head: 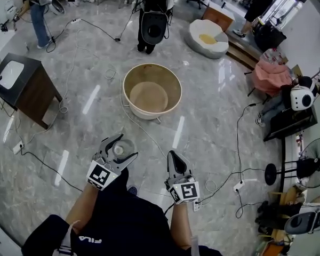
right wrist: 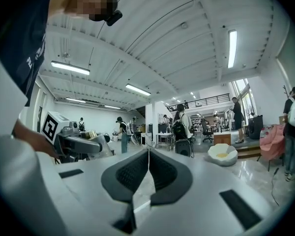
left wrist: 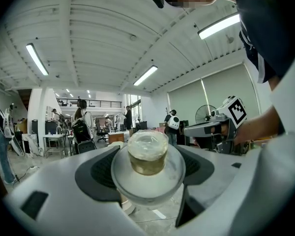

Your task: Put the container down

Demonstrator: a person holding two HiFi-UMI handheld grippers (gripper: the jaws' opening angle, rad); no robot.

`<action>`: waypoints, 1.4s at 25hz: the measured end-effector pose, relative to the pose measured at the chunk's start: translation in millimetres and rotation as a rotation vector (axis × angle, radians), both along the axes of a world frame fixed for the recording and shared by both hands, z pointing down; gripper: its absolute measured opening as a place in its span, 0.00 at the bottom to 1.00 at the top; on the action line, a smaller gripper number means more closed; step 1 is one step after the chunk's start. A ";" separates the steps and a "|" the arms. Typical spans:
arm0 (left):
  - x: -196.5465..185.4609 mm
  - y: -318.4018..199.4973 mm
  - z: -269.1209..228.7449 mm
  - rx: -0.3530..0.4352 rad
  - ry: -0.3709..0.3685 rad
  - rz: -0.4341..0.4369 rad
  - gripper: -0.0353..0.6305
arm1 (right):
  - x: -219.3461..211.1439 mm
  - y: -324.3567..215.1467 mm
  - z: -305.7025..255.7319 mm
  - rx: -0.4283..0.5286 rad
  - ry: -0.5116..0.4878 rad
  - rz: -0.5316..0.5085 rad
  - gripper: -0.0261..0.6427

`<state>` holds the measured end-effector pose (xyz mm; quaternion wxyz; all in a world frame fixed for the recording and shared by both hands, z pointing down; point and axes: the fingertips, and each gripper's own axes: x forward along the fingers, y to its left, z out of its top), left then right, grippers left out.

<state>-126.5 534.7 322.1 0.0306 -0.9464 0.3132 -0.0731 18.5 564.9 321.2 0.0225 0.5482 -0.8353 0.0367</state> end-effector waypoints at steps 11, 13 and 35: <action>6.8 -36.2 6.9 0.011 0.005 0.019 0.59 | 7.6 -34.3 7.9 0.008 0.015 0.025 0.08; 9.5 -46.3 7.2 0.012 0.006 0.022 0.59 | 11.5 -43.9 9.2 0.008 0.008 0.034 0.08; -11.0 -222.8 7.2 -0.014 0.028 -0.001 0.59 | -4.1 -220.7 8.7 -0.033 0.031 0.023 0.08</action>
